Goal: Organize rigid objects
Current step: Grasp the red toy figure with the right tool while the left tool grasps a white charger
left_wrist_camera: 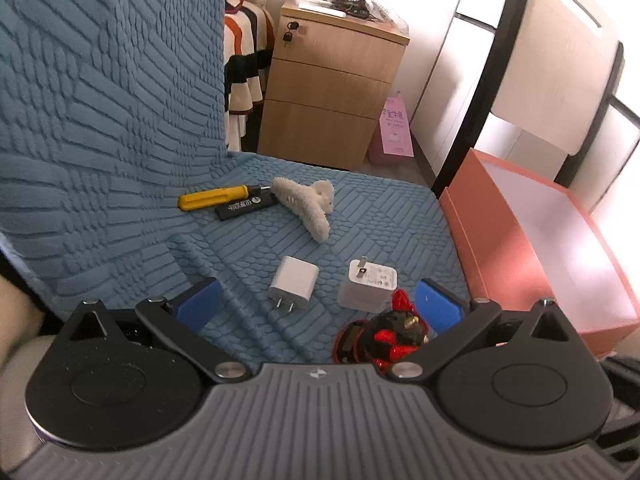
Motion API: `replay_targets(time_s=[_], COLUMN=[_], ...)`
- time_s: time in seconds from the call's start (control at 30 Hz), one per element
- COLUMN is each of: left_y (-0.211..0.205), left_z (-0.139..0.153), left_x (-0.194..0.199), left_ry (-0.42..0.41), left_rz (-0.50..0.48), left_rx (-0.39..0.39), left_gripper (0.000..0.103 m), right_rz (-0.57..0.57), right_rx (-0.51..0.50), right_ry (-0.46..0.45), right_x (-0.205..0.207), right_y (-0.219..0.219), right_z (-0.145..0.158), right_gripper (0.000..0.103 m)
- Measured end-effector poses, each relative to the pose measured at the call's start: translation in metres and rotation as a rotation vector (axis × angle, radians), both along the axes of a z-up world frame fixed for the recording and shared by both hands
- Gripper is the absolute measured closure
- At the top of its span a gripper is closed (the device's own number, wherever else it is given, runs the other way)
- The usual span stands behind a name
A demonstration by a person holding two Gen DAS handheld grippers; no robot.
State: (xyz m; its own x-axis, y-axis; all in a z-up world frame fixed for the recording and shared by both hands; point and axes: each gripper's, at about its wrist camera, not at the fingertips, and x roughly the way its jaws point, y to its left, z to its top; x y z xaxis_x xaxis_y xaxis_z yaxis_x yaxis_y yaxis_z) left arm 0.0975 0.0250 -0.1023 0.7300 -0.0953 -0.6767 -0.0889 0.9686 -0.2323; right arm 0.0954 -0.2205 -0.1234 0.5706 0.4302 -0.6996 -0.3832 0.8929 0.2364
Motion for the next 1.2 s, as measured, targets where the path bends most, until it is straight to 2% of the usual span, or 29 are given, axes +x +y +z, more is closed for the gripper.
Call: replay_targets(time_s=[0.07, 0.27, 0.47, 0.73, 0.87, 0.93, 1.2], left_y=[0.002, -0.001, -0.002, -0.003, -0.005, -0.007, -0.015], left_z=[-0.006, -0.022, -0.038, -0.064, -0.078, -0.084, -0.095], left_x=[0.007, 0.031, 0.052, 0.085, 0.1, 0.105, 0.115], left_ry=[-0.004, -0.004, 0.014, 0.061, 0.097, 0.114, 0.135], left_rz=[0.0, -0.028, -0.061, -0.145, -0.174, -0.185, -0.22], left_rx=[-0.024, -0.039, -0.06, -0.143, -0.168, -0.175, -0.157], left_gripper=[0.0, 0.001, 0.01, 0.022, 0.027, 0.027, 0.027], right_rz=[0.019, 0.036, 0.06, 0.117, 0.137, 0.135, 0.123], right_rx=[0.009, -0.009, -0.02, -0.05, -0.041, -0.054, -0.065], right_ry=[0.014, 0.016, 0.003, -0.012, -0.039, -0.047, -0.03], right_x=[0.007, 0.025, 0.042, 0.07, 0.075, 0.077, 0.075], right_y=[0.003, 0.013, 0.021, 0.042, 0.051, 0.055, 0.044], right_z=[-0.008, -0.024, -0.042, -0.074, -0.081, -0.084, -0.079], right_gripper=[0.026, 0.03, 0.031, 0.031, 0.033, 0.042, 0.043])
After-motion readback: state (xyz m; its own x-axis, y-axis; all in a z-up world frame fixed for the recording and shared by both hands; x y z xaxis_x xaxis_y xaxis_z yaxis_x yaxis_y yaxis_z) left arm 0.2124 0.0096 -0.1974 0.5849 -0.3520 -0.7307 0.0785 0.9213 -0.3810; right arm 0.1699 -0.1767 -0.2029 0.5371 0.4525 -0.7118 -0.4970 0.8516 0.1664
